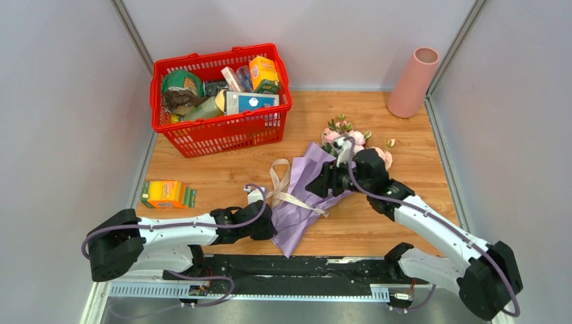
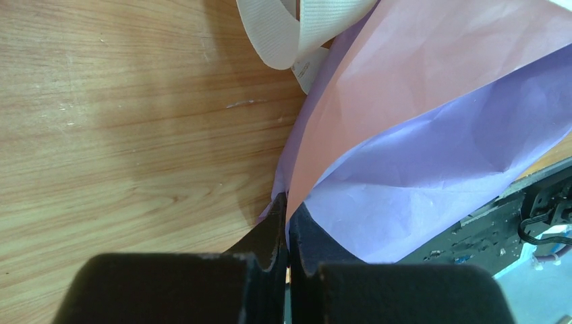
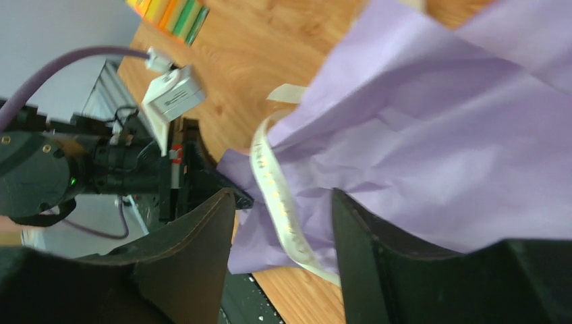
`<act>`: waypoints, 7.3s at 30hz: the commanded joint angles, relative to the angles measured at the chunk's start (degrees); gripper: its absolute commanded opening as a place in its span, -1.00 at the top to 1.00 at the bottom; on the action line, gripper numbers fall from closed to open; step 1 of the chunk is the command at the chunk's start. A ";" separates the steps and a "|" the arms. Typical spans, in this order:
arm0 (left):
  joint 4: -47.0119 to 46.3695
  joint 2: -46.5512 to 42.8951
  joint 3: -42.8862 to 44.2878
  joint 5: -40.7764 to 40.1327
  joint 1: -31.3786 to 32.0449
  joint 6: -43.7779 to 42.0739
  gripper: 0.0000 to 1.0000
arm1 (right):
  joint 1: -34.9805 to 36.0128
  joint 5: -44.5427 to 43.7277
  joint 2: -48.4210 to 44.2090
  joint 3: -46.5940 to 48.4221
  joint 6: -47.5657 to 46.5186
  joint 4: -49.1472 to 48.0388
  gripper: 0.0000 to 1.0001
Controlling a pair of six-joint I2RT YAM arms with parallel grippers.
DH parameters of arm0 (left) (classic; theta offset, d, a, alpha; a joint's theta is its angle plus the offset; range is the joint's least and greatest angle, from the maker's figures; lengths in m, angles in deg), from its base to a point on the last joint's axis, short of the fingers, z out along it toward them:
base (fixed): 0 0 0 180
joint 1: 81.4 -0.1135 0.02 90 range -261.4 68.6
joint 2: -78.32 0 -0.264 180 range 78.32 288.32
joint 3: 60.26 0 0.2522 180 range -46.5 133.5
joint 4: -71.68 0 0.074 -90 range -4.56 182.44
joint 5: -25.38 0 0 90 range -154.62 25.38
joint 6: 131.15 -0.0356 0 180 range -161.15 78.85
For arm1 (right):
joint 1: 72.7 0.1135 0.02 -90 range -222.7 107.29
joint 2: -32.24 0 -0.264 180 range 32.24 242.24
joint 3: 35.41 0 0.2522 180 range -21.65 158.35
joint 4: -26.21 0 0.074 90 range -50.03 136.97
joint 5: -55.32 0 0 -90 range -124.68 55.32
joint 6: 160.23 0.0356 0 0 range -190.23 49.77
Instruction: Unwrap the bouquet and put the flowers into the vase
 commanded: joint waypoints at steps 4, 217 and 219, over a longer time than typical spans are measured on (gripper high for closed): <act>-2.90 -0.06 -0.52 -0.28 0.50 -0.39 1.00 | 11.22 0.06 9.81 4.62 -8.40 0.29 -0.36; 31.90 -43.48 22.77 -43.27 1.21 -37.57 -0.54 | -47.29 -34.76 21.95 22.03 17.25 22.71 -0.23; 31.90 -43.13 22.77 -43.09 1.21 -37.66 -0.54 | -48.18 -34.14 23.17 20.97 18.13 22.70 -0.25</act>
